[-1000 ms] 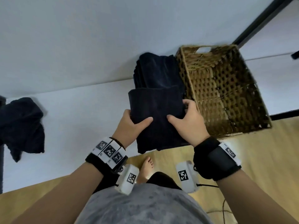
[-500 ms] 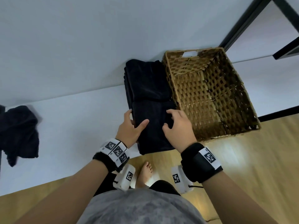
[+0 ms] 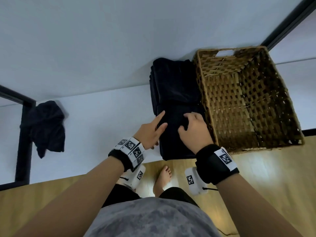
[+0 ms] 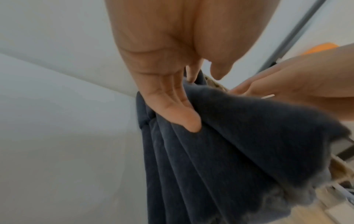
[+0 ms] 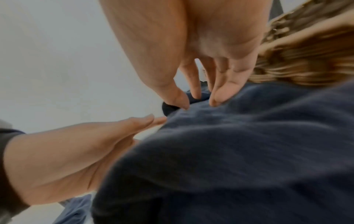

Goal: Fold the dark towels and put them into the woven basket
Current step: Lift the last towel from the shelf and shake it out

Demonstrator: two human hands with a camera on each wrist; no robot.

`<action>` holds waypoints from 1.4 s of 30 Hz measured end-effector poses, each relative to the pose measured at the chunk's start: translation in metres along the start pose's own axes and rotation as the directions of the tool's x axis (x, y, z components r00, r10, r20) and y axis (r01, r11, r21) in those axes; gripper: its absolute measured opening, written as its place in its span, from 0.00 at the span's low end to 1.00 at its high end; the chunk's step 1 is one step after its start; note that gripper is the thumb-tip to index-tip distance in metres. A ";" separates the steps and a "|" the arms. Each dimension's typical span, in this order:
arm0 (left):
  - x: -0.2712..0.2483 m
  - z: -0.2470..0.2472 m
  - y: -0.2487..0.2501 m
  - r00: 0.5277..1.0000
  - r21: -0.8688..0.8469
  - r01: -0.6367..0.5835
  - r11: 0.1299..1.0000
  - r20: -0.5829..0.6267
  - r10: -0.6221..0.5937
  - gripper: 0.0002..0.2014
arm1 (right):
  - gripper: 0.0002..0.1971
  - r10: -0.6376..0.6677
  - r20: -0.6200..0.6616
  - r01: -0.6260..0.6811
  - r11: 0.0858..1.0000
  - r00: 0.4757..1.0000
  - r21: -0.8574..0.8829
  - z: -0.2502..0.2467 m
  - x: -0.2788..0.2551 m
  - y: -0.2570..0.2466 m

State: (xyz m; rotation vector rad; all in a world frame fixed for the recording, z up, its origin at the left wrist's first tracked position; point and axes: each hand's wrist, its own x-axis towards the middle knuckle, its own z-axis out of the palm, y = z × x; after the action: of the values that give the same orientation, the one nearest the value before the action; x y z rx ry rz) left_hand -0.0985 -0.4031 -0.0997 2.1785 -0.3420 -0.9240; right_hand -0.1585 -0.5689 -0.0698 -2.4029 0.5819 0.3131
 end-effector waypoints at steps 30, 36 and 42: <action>-0.075 -0.213 -0.356 0.595 -0.167 0.455 0.875 -0.674 -0.438 0.22 | 0.10 -0.027 0.407 0.005 0.998 0.913 0.055 0.227 0.008 -0.202; -0.068 -0.239 -0.347 0.440 -0.661 0.250 0.708 -0.574 -0.691 0.18 | 0.10 -0.087 0.364 0.057 0.994 0.927 0.091 0.211 0.003 -0.200; -0.070 -0.261 -0.273 0.593 -0.541 0.074 0.838 -0.652 -0.473 0.05 | 0.10 -0.174 0.296 0.124 0.976 0.939 0.179 0.187 -0.006 -0.203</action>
State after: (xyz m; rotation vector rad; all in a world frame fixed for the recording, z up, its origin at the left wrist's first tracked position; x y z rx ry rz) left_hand 0.0259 -0.0417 -0.1359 1.9607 0.6248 -0.0987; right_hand -0.0809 -0.3064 -0.1031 -2.1712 0.2674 0.5452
